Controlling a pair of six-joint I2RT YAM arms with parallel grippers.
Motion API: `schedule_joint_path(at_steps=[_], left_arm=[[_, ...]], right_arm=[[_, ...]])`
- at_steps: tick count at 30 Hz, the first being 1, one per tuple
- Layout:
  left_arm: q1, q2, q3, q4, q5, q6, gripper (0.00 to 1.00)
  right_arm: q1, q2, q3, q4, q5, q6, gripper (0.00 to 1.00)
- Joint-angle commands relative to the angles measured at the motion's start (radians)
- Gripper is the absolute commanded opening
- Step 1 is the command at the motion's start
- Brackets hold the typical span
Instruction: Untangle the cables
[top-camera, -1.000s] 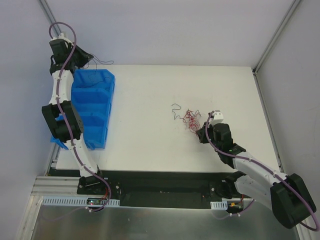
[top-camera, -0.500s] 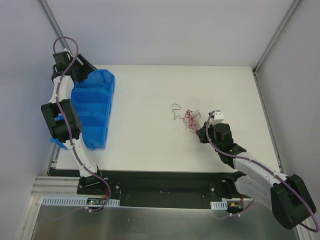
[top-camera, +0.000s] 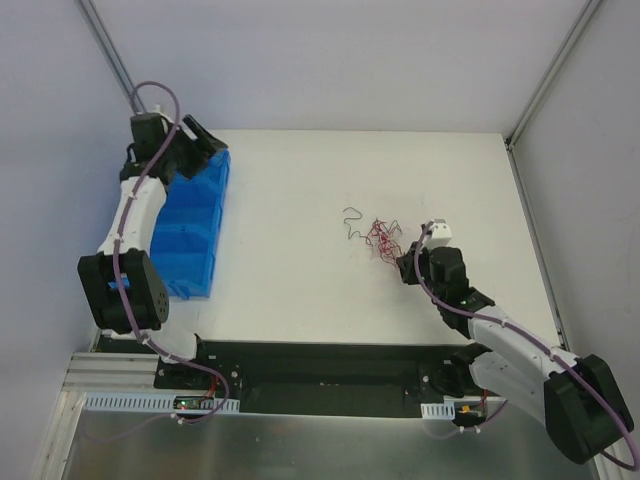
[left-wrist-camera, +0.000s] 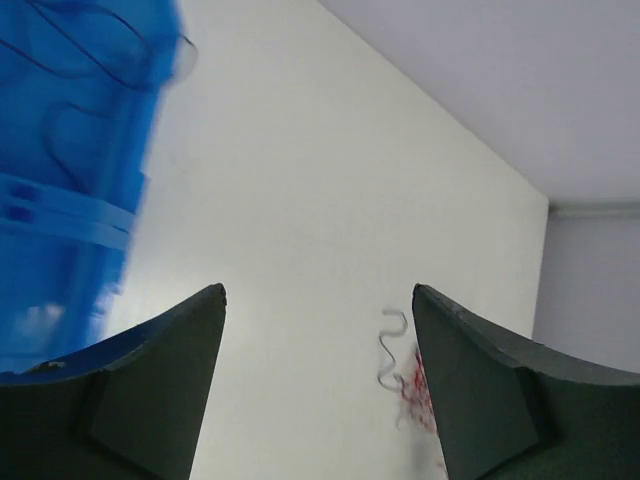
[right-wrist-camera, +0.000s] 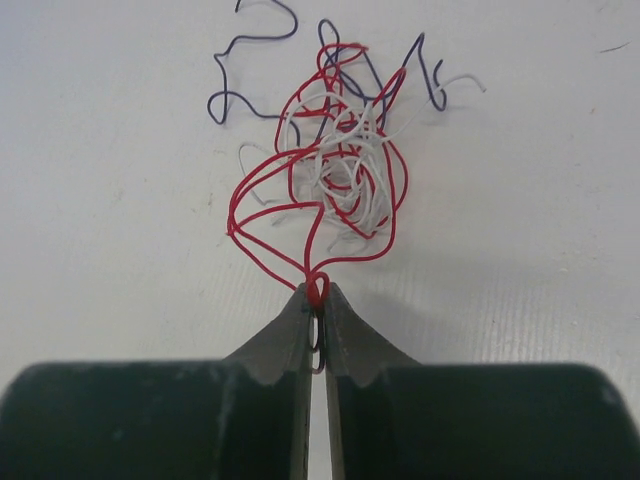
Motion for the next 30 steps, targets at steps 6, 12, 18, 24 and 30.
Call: schedule_joint_path(at_steps=[6, 12, 18, 24, 30], left_arm=[[-0.439, -0.226, -0.380, 0.214, 0.066, -0.045, 0.72], [-0.621, -0.047, -0.352, 0.274, 0.101, -0.067, 0.65], [-0.722, 0.168, -0.217, 0.303, 0.111, -0.104, 0.72], [-0.774, 0.357, -0.073, 0.300, 0.069, -0.106, 0.68], [-0.794, 0.492, 0.002, 0.289, 0.071, -0.152, 0.56]], right_arm=[[-0.017, -0.169, -0.053, 0.013, 0.163, -0.009, 0.31], [-0.020, -0.309, -0.120, 0.015, 0.213, -0.005, 0.44], [-0.023, -0.275, -0.102, 0.018, 0.167, -0.004, 0.47], [-0.023, -0.228, -0.080, 0.019, 0.118, 0.021, 0.47], [-0.026, -0.223, -0.079, 0.027, 0.091, 0.024, 0.48]])
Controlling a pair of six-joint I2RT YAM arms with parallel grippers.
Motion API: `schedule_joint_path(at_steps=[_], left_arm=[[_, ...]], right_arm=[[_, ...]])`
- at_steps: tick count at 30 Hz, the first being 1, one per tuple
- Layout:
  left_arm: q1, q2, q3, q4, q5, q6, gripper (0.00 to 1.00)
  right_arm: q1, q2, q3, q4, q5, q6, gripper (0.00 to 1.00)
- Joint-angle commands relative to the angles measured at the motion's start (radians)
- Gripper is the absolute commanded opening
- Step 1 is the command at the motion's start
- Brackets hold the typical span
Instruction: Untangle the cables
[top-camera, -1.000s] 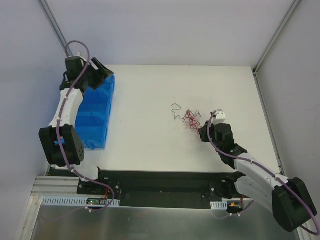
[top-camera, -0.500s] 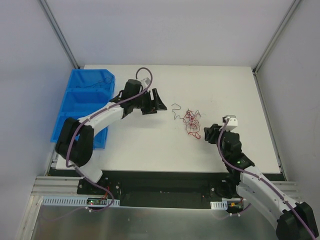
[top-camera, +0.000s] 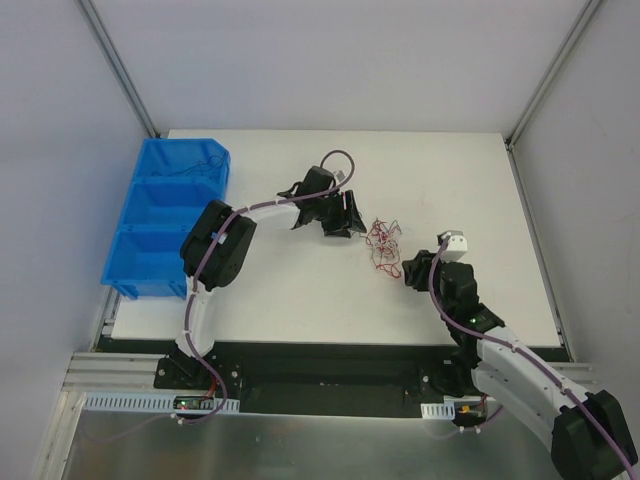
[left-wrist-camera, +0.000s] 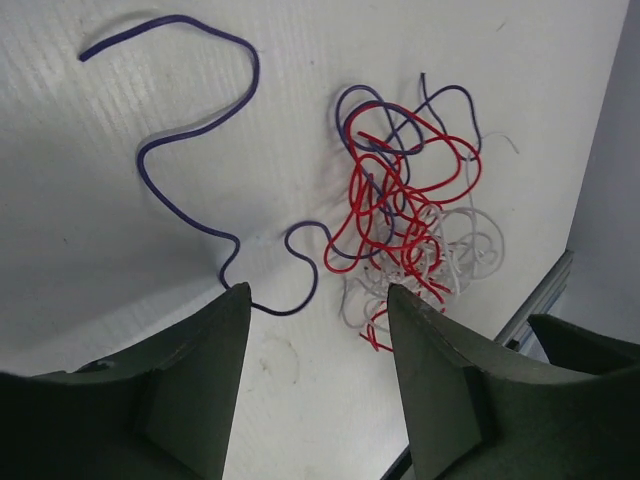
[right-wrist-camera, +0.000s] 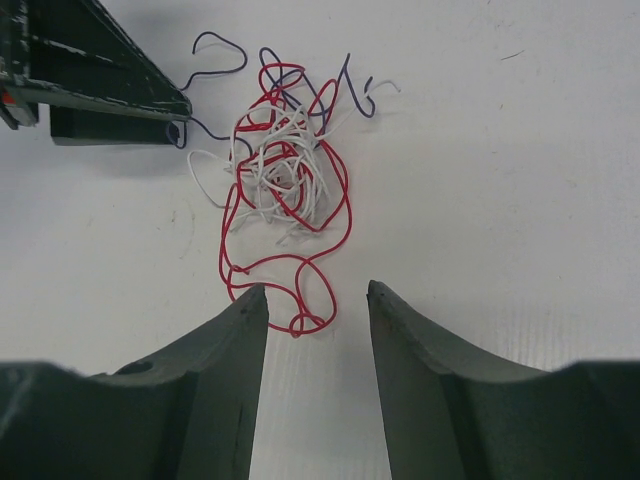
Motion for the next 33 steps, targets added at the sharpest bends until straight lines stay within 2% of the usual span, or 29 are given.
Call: schedule_joint_path(at_steps=[1, 6, 9, 11, 13, 14, 17, 23, 27, 30, 33], left_arm=[[-0.014, 0.049, 0.043, 0.014, -0.015, -0.045, 0.53], [-0.025, 0.079, 0.064, 0.012, -0.031, -0.065, 0.43], [-0.025, 0.090, 0.095, -0.022, -0.051, -0.055, 0.24], [-0.027, 0.087, 0.110, -0.052, -0.050, -0.041, 0.13], [-0.028, 0.060, 0.092, -0.080, -0.058, -0.023, 0.03], [-0.031, 0.040, 0.072, -0.083, -0.065, -0.012, 0.00], [-0.054, -0.069, -0.007, -0.092, -0.097, 0.034, 0.00], [-0.146, -0.235, -0.141, -0.092, -0.123, 0.066, 0.00], [-0.203, -0.324, -0.213, -0.094, -0.137, 0.073, 0.00], [-0.226, -0.377, -0.248, -0.100, -0.131, 0.074, 0.00], [-0.232, -0.425, -0.273, -0.109, -0.133, 0.077, 0.00]], right_arm=[[-0.008, 0.001, 0.042, 0.039, -0.023, 0.014, 0.48], [-0.009, 0.025, 0.044, 0.047, -0.032, 0.019, 0.48], [-0.009, 0.061, 0.051, 0.054, -0.044, 0.022, 0.50], [-0.011, 0.105, 0.065, 0.060, -0.061, 0.017, 0.58], [-0.011, 0.157, 0.087, 0.067, -0.099, 0.005, 0.77], [-0.011, 0.188, 0.102, 0.067, -0.124, -0.001, 0.82], [-0.011, 0.240, 0.130, 0.070, -0.174, -0.006, 0.86], [-0.011, 0.280, 0.139, 0.091, -0.174, 0.026, 0.87], [-0.009, 0.370, 0.194, 0.088, -0.174, 0.117, 0.82], [-0.008, 0.458, 0.252, 0.082, -0.230, 0.189, 0.78], [-0.003, 0.539, 0.318, 0.059, -0.216, 0.195, 0.70]])
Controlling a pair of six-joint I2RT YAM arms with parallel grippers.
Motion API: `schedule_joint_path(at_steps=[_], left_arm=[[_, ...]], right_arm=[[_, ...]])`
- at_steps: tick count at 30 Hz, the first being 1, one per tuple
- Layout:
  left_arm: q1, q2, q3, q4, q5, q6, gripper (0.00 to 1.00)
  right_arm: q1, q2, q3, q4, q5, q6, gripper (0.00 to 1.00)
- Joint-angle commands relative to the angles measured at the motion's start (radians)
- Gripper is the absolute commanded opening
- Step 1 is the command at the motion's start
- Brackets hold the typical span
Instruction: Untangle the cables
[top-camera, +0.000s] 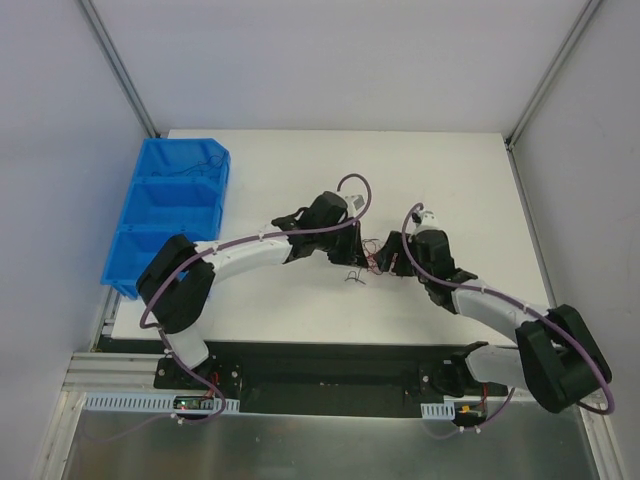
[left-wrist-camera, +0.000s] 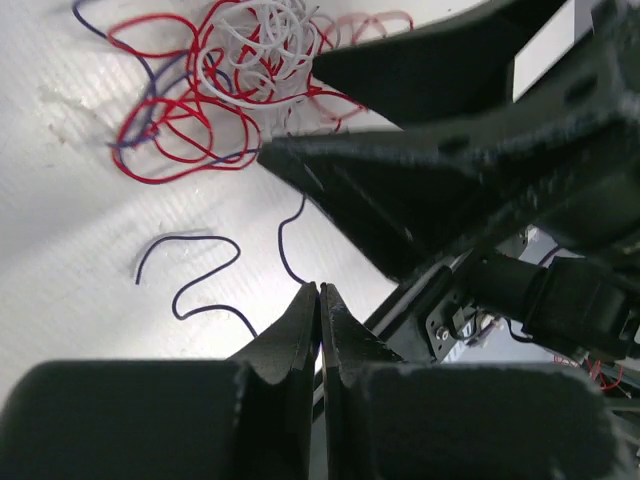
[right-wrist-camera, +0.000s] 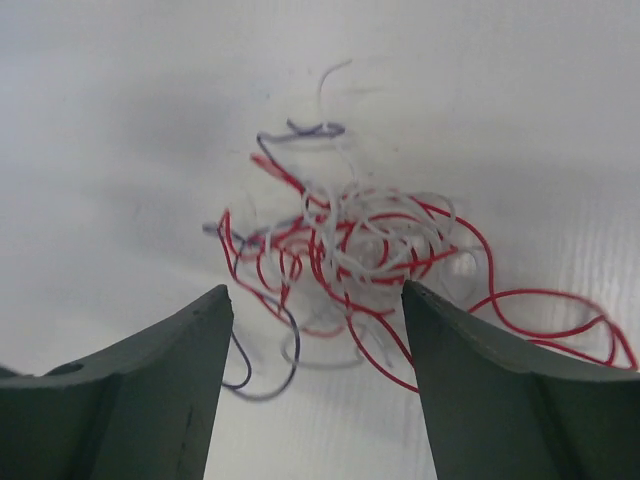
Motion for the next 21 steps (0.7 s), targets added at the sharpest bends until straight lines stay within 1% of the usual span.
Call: schedule_joint_path(at_steps=[1, 3, 5, 9, 11, 13, 14, 16, 18, 20, 21], left_arm=[[0.005, -0.092, -0.041, -0.024, -0.025, 0.025, 0.00], [0.005, -0.129, -0.048, -0.041, -0.035, 0.028, 0.00], [0.004, -0.160, -0.054, -0.054, -0.049, 0.032, 0.00], [0.004, -0.212, -0.045, -0.096, -0.066, 0.035, 0.00], [0.004, -0.235, -0.025, -0.125, -0.068, 0.047, 0.00], [-0.002, -0.279, -0.002, -0.139, -0.089, 0.084, 0.00], [-0.010, -0.312, 0.017, -0.149, -0.120, 0.110, 0.00], [-0.019, -0.373, 0.055, -0.177, -0.184, 0.184, 0.00], [-0.019, -0.431, 0.110, -0.230, -0.267, 0.265, 0.00], [-0.018, -0.461, 0.226, -0.368, -0.414, 0.331, 0.00], [-0.018, -0.470, 0.282, -0.424, -0.480, 0.366, 0.00]], right_arm=[[0.005, 0.096, 0.136, -0.032, 0.006, 0.061, 0.67], [0.007, 0.132, 0.176, -0.074, 0.044, 0.041, 0.62], [0.022, 0.145, 0.158, -0.045, 0.049, 0.021, 0.54], [0.054, 0.171, 0.103, 0.008, 0.113, 0.016, 0.49], [0.048, 0.186, 0.124, -0.011, 0.093, 0.027, 0.46], [0.046, 0.217, 0.153, -0.034, 0.110, 0.025, 0.37], [0.045, 0.232, 0.169, -0.051, 0.119, 0.034, 0.32], [0.040, 0.252, 0.181, -0.064, 0.126, 0.045, 0.18], [0.030, 0.248, 0.181, -0.067, 0.141, 0.051, 0.08], [0.014, 0.239, 0.176, -0.074, 0.173, 0.048, 0.01], [0.002, 0.238, 0.179, -0.084, 0.185, 0.047, 0.01]])
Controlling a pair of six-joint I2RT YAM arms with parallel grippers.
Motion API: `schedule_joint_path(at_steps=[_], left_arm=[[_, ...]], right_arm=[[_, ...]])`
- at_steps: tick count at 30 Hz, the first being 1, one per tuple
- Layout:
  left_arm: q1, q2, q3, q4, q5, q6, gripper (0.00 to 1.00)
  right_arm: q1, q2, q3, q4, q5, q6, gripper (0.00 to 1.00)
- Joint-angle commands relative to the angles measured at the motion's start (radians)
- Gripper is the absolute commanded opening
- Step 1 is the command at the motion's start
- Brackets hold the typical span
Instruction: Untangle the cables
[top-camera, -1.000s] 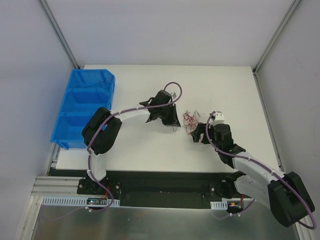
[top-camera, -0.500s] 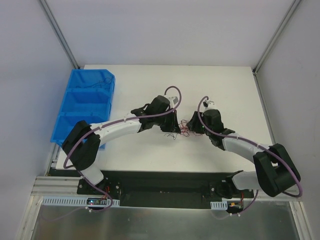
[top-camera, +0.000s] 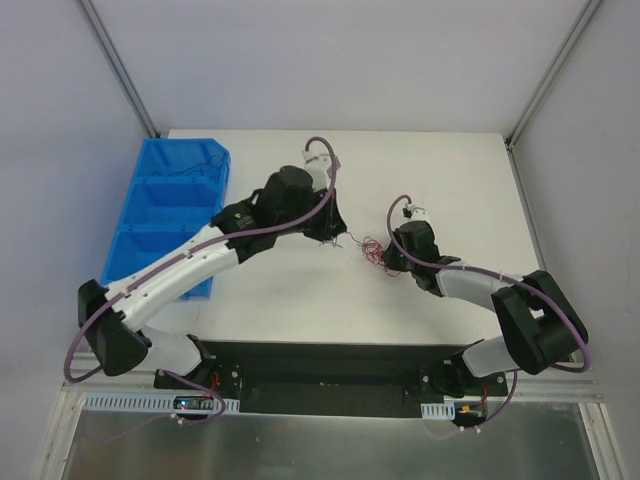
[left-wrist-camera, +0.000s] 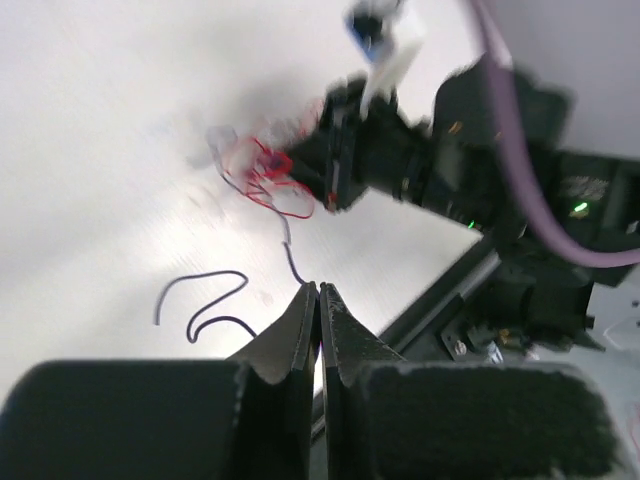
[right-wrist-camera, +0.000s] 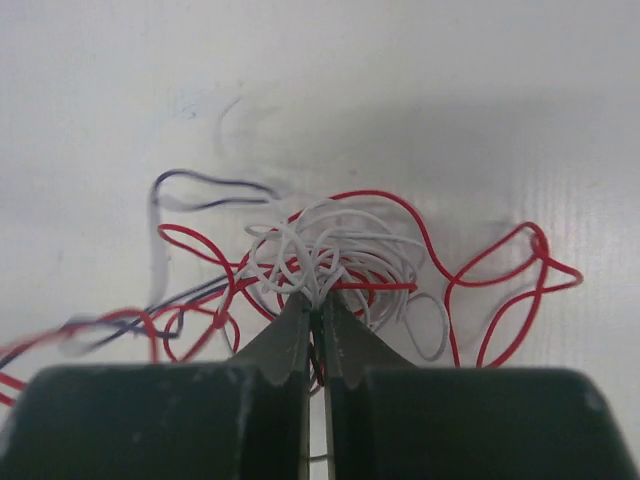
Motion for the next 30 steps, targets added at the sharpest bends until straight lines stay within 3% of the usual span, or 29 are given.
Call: schedule_joint_path(at_steps=[1, 6, 13, 17, 25, 30], left_arm=[[-0.004, -0.127, 0.258, -0.211, -0.319, 0.214, 0.00], [-0.005, -0.215, 0.376, -0.280, -0.473, 0.303, 0.00], [-0.004, -0.256, 0.404, -0.294, -0.458, 0.288, 0.00], [-0.004, -0.276, 0.410, -0.314, -0.527, 0.269, 0.00], [-0.001, -0.307, 0.708, -0.388, -0.536, 0.317, 0.00], [-0.001, -0.276, 0.578, -0.386, -0.435, 0.231, 0.00]], right_arm=[[-0.052, -0.009, 0.033, -0.050, 0.077, 0.005, 0.01], [-0.165, -0.009, 0.033, -0.093, 0.050, 0.016, 0.01], [-0.227, -0.017, 0.016, -0.090, 0.018, 0.039, 0.01], [-0.262, -0.006, 0.015, -0.097, 0.018, 0.051, 0.01], [-0.304, -0.008, 0.005, -0.073, -0.053, 0.050, 0.01], [-0.316, 0.002, 0.004, -0.047, -0.123, 0.035, 0.01]])
